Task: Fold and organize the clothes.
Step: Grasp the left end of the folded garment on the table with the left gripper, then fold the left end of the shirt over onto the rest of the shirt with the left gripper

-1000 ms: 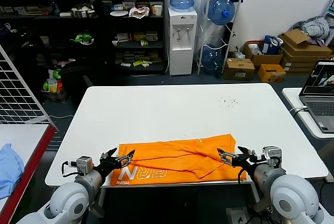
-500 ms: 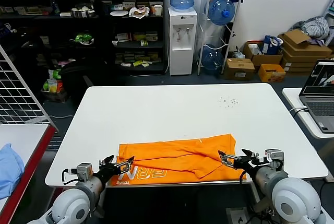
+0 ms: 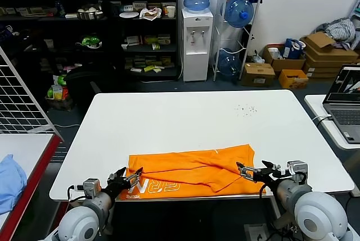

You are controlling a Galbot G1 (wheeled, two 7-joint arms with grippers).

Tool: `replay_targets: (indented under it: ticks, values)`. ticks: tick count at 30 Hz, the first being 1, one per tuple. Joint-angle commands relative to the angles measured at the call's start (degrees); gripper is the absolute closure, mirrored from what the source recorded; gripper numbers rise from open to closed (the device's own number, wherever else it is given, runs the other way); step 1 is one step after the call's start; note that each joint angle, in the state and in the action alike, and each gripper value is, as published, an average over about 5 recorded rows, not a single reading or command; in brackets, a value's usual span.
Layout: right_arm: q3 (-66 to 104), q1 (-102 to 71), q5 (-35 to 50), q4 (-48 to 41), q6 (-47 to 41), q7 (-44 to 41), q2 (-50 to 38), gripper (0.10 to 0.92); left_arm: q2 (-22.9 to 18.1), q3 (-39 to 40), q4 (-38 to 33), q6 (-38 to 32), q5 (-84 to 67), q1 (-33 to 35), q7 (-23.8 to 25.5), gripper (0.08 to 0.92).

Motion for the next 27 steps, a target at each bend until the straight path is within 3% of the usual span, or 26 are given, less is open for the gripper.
replay_targets:
  ticks: [1,20,27]
  values:
    - [0.2,-0.1,0.0,0.0,0.1,0.0,0.0,0.104,-0.3,0.3,-0.1,0.1,0.0,0.8,-0.2,0.324]
    - [-0.2,0.6,-0.2,-0.7,0.6,0.1,0.6,0.104,-1.5,0.4,-0.1,0.1,0.4,0.0,-0.7,0.885]
    - [-1.9,3.0,-0.6,-1.8,1.0,-0.1,1.1,0.104,3.1,-1.7,-2.6,0.3,-2.2,-0.6,-1.9,0.904]
